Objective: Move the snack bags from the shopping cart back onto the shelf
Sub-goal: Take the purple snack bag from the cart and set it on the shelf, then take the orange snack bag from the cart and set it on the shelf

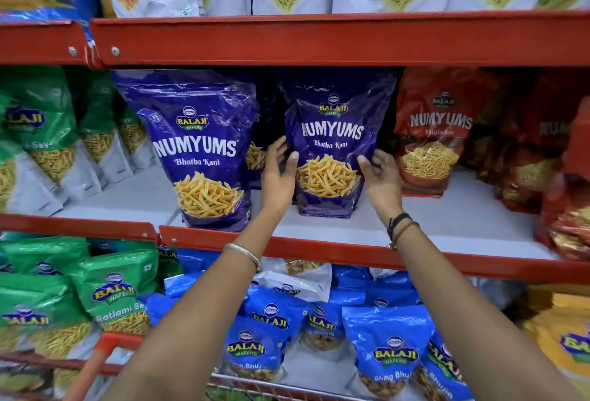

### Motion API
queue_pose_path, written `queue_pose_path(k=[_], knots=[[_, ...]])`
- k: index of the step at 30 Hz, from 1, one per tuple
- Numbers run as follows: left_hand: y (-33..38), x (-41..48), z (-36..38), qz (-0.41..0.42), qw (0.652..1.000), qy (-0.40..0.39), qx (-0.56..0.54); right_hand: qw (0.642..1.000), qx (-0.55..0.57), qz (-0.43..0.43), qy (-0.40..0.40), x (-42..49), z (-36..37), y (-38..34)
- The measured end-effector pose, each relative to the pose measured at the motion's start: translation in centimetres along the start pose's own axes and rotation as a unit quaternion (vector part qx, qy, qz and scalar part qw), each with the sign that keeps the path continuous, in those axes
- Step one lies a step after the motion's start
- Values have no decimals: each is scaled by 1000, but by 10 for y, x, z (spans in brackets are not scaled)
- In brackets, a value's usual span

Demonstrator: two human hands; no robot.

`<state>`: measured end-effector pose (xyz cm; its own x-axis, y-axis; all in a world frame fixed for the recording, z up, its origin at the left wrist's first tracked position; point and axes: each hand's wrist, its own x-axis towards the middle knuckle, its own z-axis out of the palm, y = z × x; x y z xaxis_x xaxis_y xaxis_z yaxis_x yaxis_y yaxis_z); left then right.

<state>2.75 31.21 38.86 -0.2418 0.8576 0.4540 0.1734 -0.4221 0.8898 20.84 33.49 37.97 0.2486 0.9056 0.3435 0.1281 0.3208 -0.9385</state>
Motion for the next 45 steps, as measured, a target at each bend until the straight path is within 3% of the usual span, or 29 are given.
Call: queue_pose_path(k=[6, 15, 24, 28, 32, 35, 38, 41, 43, 45], knots=[[-7, -18, -3, -86, 987, -130, 34, 992, -57, 69, -85, -13, -2, 13], [8, -52, -23, -136, 976, -150, -79, 988, 19, 109, -103, -51, -15, -12], [31, -88, -39, -133, 975, -167, -67, 985, 18, 108, -135, -92, -29, -33], [41, -104, -41, -79, 987, -139, -6, 987, -41, 82, -129, -105, -40, -31], [44, -153, -32, 27, 999, -13, -19, 998, 6, 50, -46, -168, -75, -30], [20, -214, -21, 62, 997, -26, -26, 992, 21, 92, -79, -234, -114, 5], [-23, -284, -10, 16, 994, -100, -31, 965, -50, 210, -150, -305, -151, 57], [-79, -349, -1, -79, 982, -165, 43, 890, -170, 355, -230, -360, -194, 121], [-114, -385, 6, -137, 956, -231, 116, 849, -228, 413, -240, -379, -219, 155], [-142, -412, 15, -202, 905, -327, 182, 830, -288, 424, -219, -389, -238, 189]])
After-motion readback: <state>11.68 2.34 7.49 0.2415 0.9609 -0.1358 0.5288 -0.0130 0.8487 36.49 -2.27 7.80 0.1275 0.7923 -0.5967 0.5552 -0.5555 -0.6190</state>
